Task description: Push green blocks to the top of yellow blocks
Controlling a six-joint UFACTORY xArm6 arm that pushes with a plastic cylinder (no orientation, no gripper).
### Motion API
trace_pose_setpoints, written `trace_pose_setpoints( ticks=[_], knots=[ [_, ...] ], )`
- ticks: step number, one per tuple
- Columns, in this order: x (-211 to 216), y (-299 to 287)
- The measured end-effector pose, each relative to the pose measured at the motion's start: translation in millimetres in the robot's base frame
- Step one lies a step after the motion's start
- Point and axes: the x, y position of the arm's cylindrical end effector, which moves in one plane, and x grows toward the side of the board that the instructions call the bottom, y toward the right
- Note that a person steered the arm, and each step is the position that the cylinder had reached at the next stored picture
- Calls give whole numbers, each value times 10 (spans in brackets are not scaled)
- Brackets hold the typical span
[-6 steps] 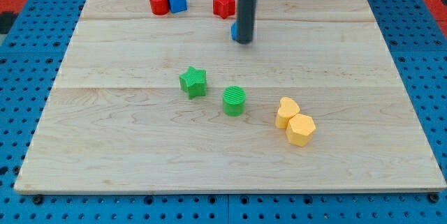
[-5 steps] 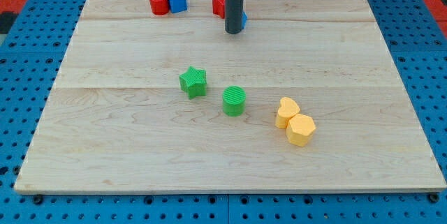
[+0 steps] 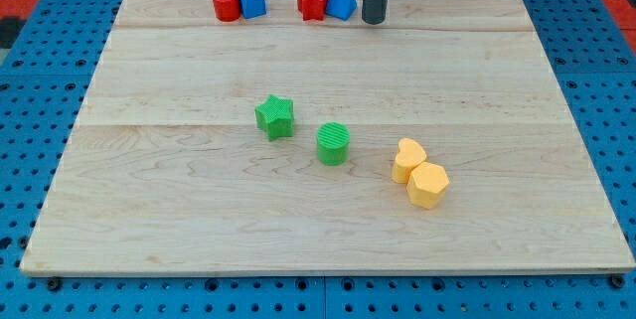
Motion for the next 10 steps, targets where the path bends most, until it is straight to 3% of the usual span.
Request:
trace_pose_setpoints(
  ticks=[1,3,4,5,6,7,8,9,10],
  knots=[
    [23,8],
    [1087,769],
    [1091,769],
    [1368,904],
    [1810,637],
    [1865,47],
    [2261,290],
    [2272,296],
    [2095,-97]
  ],
)
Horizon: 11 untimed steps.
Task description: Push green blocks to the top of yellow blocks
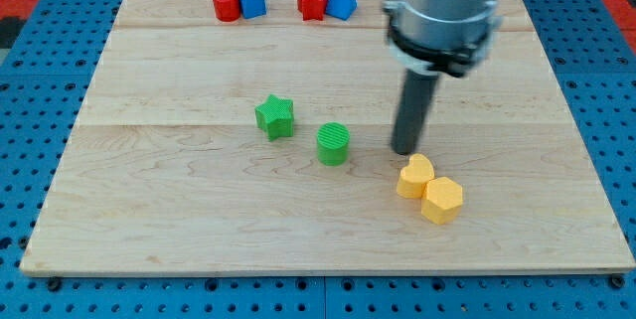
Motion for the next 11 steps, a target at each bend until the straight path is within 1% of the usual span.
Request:
trace_pose_setpoints(
  ticks=[1,2,3,4,5,6,7,8,9,11],
  knots=[
    [-364,-199],
    [-767,-1038],
    [-869,-1679],
    [-554,-1251],
    [-401,-1540],
    [-248,-1396],
    [28,-536],
    [339,-476],
    [646,-82],
    [796,149]
  ],
)
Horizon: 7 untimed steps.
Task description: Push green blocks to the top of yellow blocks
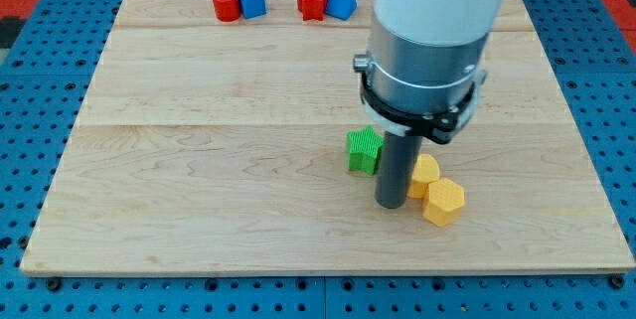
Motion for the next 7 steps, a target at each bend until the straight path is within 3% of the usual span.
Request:
trace_pose_setpoints(
  ticks=[1,2,4,6,7],
  knots=[
    [0,127],
    [13,-931],
    [-867,-1426],
    [-1041,-686],
    [-846,-667]
  ],
)
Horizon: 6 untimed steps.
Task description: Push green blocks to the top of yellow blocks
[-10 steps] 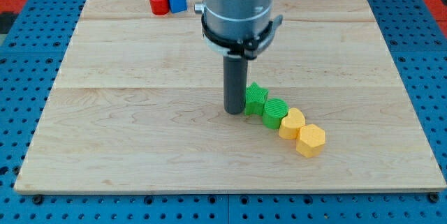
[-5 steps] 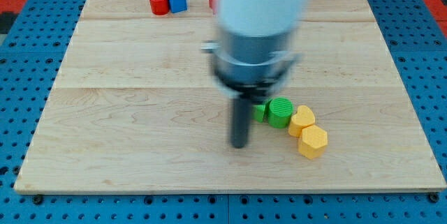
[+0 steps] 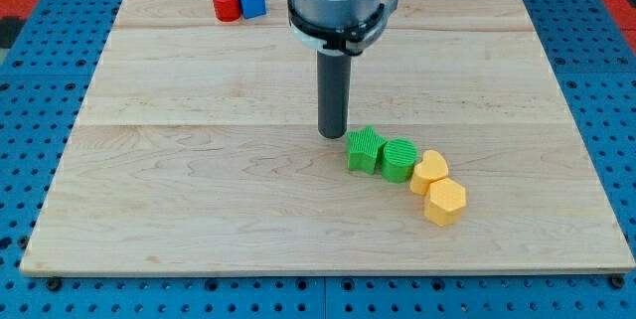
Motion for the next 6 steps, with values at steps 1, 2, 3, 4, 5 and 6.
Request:
trace_pose_setpoints(
  ticks=[1,2,3,4,5,6],
  knots=[
    [228,117],
    [233,394],
    [233,528],
    [485,683],
    [642,812],
    [859,489]
  ],
)
